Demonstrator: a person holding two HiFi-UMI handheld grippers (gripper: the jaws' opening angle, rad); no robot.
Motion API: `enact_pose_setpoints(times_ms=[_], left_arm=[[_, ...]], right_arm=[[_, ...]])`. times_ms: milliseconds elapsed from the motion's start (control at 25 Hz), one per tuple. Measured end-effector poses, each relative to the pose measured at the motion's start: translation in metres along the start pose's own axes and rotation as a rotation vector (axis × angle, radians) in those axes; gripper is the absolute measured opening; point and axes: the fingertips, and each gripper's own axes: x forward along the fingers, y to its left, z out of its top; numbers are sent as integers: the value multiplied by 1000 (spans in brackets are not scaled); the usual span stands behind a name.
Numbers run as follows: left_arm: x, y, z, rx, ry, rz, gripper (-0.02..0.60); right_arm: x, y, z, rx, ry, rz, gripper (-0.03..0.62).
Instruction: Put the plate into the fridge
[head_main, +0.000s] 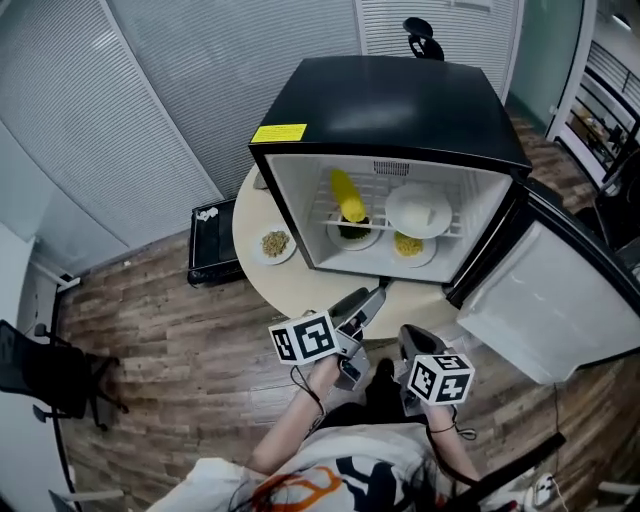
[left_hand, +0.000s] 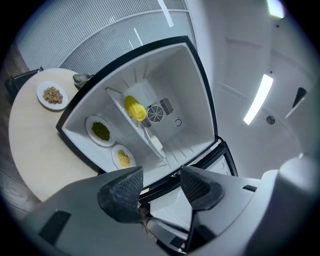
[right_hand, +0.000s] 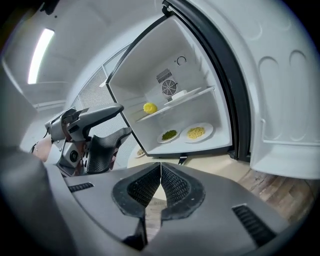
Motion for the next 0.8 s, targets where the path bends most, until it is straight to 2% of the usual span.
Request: enact_pose_setpoints(times_ms=[200, 320, 480, 720, 800], left_arm=[[-24, -9, -14, 77, 15, -4, 157], [-35, -9, -22, 94, 16, 2, 80], [-48, -10, -24, 134, 7, 14, 75], [-59, -5, -35, 283, 37, 80, 75], [-57, -5, -44, 300, 43, 87, 77]], right_arm=[[-11, 8, -9, -7, 4, -14, 17], [-14, 14, -18, -12, 22, -12, 17], [-17, 19, -26, -23, 42, -12, 17], [-22, 28, -40, -52, 80, 4, 17], [-27, 27, -43, -57, 86, 11, 17]])
